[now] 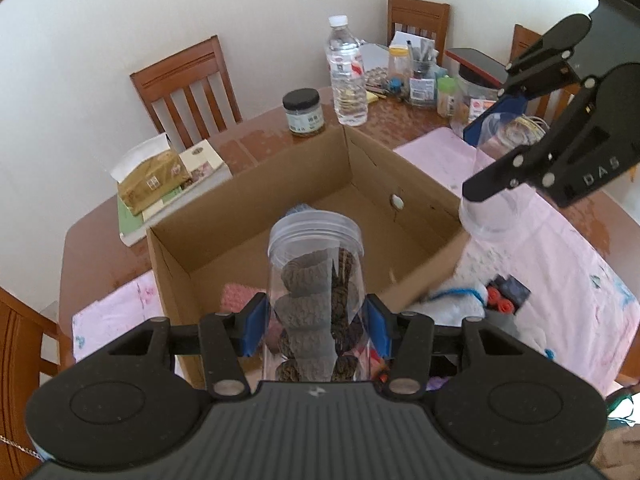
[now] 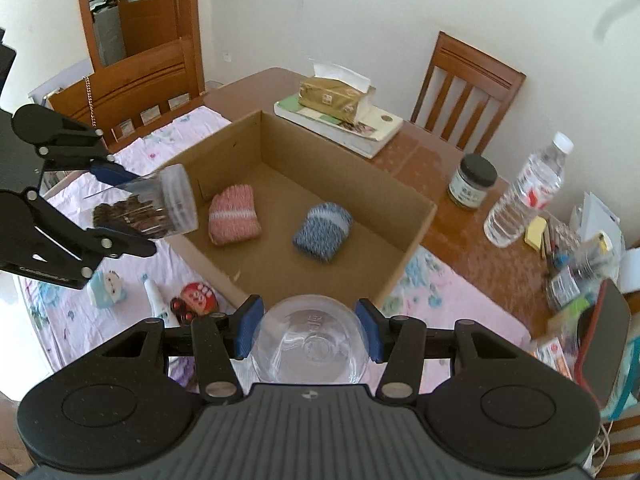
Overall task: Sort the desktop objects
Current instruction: 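Carry the jar and cup over the box and release both inside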
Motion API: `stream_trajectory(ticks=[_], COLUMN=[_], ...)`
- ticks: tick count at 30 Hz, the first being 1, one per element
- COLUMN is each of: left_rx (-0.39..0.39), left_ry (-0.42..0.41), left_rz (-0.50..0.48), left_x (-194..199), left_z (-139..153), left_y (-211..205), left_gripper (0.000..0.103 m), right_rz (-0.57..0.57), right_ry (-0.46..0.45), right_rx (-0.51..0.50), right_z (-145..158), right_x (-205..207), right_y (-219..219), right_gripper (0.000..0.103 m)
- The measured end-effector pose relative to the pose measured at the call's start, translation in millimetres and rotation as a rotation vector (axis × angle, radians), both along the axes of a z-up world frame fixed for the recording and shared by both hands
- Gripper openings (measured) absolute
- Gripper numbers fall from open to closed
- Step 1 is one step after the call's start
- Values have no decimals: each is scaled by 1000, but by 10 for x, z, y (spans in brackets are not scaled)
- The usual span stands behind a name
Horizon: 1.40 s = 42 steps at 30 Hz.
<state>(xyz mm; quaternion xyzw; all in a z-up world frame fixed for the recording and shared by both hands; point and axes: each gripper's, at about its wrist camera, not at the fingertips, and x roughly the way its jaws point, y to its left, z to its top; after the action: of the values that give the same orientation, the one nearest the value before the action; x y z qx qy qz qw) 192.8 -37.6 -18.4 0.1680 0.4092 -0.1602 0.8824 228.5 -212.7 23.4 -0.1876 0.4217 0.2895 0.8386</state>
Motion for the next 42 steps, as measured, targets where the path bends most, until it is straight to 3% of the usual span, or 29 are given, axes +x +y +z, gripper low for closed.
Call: stream_trajectory(ticks=[10,23,26,28,37,42], left_rx=[18,33,34,33,35,34], left_ry=[10,28,30,30,38,8], left_rz=[19,27,27,28,18,-1], left_x=[326,471,487,487,539,551], left_z=[-79,-178,-191,-191,-254,-247], left_y=[3,40,47,46,-29,-75], left_gripper=[52,52,52,52,52,75], right_rz=[1,-13,-18,-48,-103,-108], right_ry=[14,105,136,117,108,97], right_rx=[47,105,111,71,88,76], right_z=[65,-205,-269,-304,-307,-295], right_x=[304,556,611,612,633,584], right_y=[162,333,350,364,184,142], right_gripper=[57,57,62,71,72,73])
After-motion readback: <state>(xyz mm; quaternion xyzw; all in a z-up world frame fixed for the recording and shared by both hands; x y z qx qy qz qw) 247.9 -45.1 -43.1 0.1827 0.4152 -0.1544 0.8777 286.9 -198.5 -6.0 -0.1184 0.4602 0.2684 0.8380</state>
